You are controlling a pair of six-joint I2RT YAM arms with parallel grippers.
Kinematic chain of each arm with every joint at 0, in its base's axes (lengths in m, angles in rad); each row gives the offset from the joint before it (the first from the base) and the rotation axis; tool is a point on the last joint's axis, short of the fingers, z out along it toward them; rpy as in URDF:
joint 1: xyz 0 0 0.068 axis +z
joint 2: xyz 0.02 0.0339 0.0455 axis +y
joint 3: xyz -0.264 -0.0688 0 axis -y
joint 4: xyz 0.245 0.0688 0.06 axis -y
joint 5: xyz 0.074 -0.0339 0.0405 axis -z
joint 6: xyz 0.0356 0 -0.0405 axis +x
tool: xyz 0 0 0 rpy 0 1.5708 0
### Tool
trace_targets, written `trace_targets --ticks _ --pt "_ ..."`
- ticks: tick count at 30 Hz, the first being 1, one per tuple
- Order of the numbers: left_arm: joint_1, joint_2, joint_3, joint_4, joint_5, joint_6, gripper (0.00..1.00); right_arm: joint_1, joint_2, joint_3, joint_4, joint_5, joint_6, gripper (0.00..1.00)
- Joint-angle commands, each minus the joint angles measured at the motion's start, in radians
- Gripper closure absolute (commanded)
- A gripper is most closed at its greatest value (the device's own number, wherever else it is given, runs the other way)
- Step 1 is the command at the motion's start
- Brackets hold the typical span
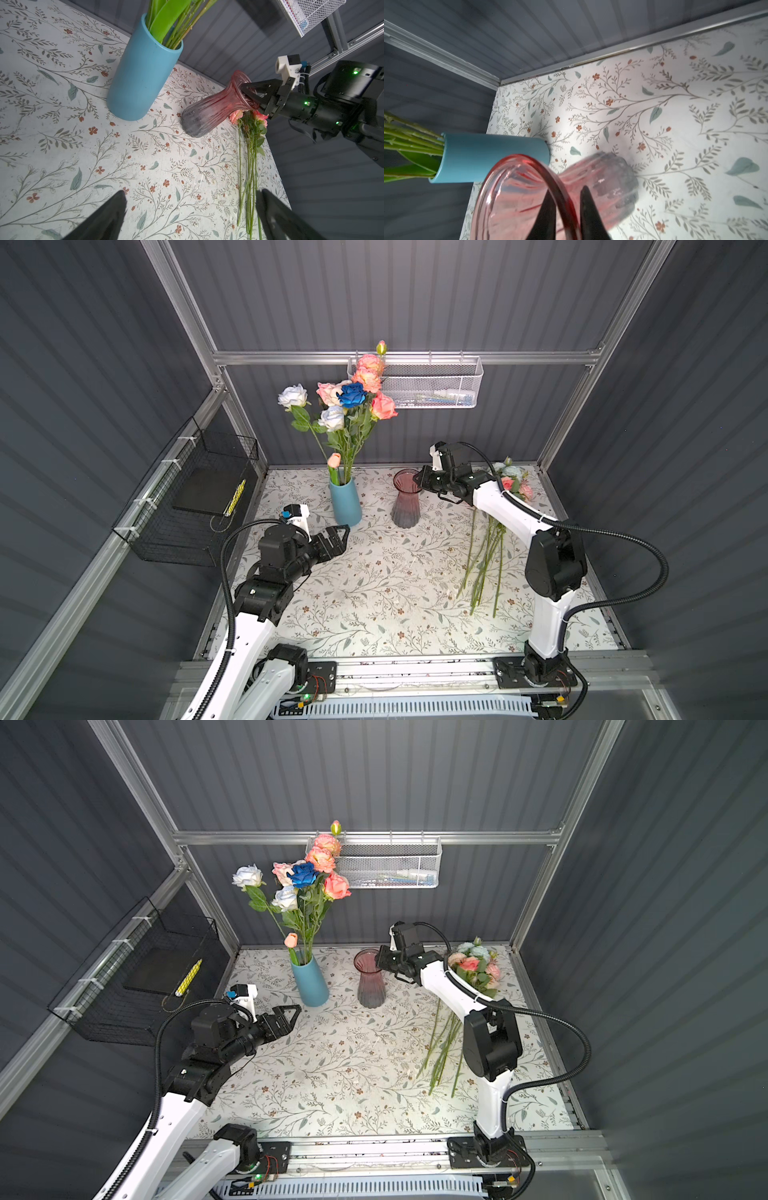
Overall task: Arrange the flowers into the vase
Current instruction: 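Release the teal vase with the left gripper while the right gripper reaches the glass vase, then grasp the pink glass vase rim with the right gripper and set it upright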
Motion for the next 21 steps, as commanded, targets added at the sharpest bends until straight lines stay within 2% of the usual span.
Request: trace_targets --ticks 1,6,11,16,17,21 --pt "0.002 -0.005 -0.012 -0.02 0.01 0.015 0.0 0.008 -0.03 -0.027 0.004 -0.056 0.015 1.0" --pt "0.002 0.01 -0.014 -0.024 0.016 0.015 0.0 0.019 -0.143 -0.103 0.01 -0.089 0.008 1.0" --pt "0.001 0.007 -0.015 -0.016 0.022 0.004 0.0 0.047 -0.259 -0.121 -0.088 -0.168 -0.002 1.0" --pt "0.002 0.016 -0.022 0.008 0.048 -0.006 0.0 0.108 -0.336 -0.12 -0.243 -0.14 -0.043 1.0" --pt "0.002 0.019 -0.025 0.017 0.056 -0.01 0.0 0.119 -0.344 -0.12 -0.269 -0.1 -0.047 1.0" --pt "0.001 0.027 -0.031 0.027 0.065 -0.013 0.0 0.148 -0.362 -0.127 -0.349 -0.065 -0.067 1.0"
